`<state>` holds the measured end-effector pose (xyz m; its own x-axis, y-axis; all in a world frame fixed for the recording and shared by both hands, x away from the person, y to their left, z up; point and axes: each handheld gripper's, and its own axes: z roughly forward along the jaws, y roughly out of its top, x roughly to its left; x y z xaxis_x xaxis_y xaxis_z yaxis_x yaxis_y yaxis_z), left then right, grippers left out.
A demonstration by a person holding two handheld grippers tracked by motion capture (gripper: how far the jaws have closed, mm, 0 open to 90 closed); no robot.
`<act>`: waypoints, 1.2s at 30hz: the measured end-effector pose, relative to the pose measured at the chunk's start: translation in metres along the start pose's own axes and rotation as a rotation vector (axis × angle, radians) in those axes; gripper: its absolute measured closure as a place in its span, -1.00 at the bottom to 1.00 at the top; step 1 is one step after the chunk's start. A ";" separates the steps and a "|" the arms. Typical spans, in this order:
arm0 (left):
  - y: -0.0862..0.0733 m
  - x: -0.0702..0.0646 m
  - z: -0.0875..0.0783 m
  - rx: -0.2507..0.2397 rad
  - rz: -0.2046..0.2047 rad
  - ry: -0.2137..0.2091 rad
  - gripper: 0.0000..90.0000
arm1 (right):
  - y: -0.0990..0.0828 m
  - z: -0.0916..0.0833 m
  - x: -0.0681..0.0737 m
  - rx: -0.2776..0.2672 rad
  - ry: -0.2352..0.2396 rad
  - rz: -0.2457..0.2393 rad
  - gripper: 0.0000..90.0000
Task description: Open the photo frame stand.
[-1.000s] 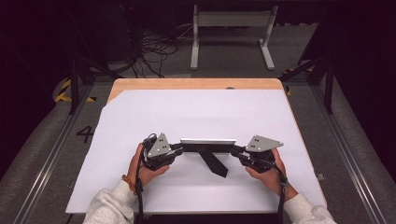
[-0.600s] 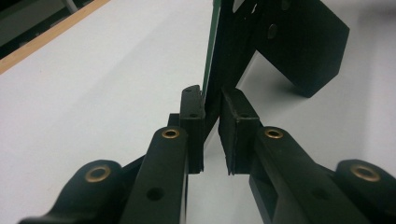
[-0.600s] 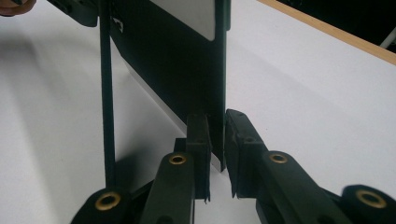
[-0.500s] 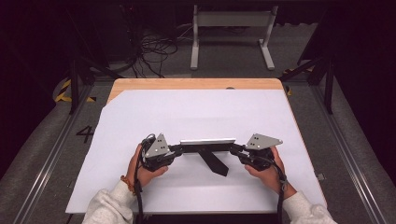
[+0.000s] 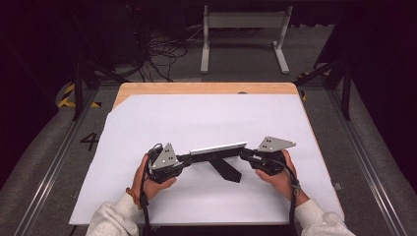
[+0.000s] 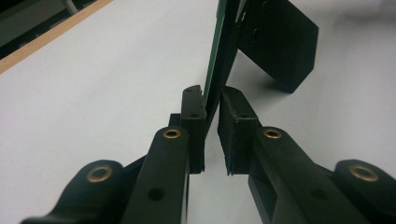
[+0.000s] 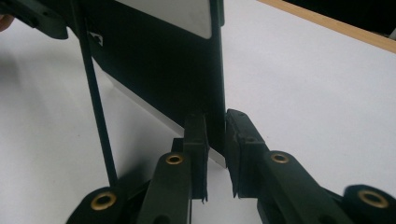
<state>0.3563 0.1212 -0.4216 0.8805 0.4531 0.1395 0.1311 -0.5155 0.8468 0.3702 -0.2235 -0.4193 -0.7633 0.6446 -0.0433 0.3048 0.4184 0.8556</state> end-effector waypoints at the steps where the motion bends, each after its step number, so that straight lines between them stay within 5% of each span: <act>1: 0.000 0.000 0.000 -0.001 -0.002 -0.002 0.80 | 0.001 0.001 -0.001 0.000 0.000 0.004 0.76; 26: -0.002 -0.004 -0.002 -0.006 -0.010 -0.022 0.80 | 0.002 0.009 -0.004 0.006 -0.024 0.012 0.76; 36: -0.002 -0.001 0.003 -0.002 0.002 -0.040 0.81 | -0.006 -0.024 -0.002 0.019 0.046 0.023 0.60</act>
<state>0.3560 0.1195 -0.4246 0.8981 0.4230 0.1205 0.1285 -0.5145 0.8478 0.3563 -0.2429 -0.4120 -0.7813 0.6241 0.0004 0.3327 0.4160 0.8463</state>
